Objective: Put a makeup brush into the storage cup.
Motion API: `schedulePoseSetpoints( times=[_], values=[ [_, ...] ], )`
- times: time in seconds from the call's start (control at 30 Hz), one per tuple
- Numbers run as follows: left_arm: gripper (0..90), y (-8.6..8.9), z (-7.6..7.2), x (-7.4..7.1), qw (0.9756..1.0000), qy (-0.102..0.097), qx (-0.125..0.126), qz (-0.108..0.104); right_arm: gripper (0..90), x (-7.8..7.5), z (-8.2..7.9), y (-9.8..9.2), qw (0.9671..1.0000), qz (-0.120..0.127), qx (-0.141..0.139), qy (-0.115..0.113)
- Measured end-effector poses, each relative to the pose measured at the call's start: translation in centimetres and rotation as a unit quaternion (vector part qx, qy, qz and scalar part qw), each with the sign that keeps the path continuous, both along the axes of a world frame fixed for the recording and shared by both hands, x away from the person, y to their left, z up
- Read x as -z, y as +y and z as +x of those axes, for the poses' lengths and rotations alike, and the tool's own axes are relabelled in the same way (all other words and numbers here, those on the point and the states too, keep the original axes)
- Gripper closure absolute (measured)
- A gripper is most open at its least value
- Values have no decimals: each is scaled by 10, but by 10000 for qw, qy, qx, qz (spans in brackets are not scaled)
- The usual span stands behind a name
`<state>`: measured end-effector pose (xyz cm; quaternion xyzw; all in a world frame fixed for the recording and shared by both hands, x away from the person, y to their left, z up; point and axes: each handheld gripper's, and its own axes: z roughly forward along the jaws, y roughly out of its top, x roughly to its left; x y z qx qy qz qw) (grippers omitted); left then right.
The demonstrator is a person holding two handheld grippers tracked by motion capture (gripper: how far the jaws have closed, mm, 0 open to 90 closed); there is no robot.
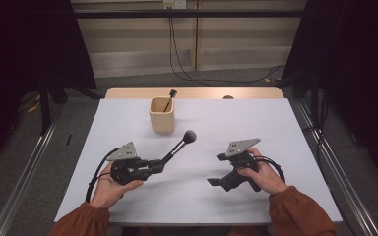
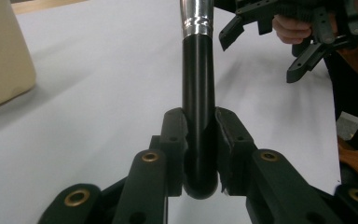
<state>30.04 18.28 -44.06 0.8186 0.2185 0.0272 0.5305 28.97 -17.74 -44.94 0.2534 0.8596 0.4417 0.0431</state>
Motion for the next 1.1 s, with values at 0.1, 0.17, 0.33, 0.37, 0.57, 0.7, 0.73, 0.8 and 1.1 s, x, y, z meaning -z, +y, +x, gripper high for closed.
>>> schedulePoseSetpoints(
  times=[0.1,0.17,0.33,0.37,0.57,0.7,0.73,0.8,1.1],
  values=[
    [749,-1,-2,-1,10000,-25,-2,-38,61,2,-1,1,9996,218,51,-166],
    [749,-1,-2,-1,10000,-67,14,-66,32,3,-1,1,9996,260,-17,-123],
    [749,-2,-3,-1,9997,-153,70,-197,19,3,0,2,9980,603,-74,-189],
    [748,-3,-3,-1,9996,-174,67,-221,23,2,0,2,9975,665,10,-243],
    [748,-5,-4,-2,9994,-194,112,-271,31,-1,-1,6,9960,835,150,-288],
    [748,-7,-4,-3,9989,-213,144,-385,28,-2,-2,10,9940,1032,180,-316],
    [748,-8,-4,-3,9989,-236,160,-375,22,-2,-3,10,9928,1141,149,-339],
    [748,-10,-4,-2,9987,-229,143,-436,20,-4,-3,12,9909,1297,83,-357],
    [748,-19,-2,-4,9985,-242,221,-447,43,-13,1,19,9857,1632,62,-406]
  ],
)
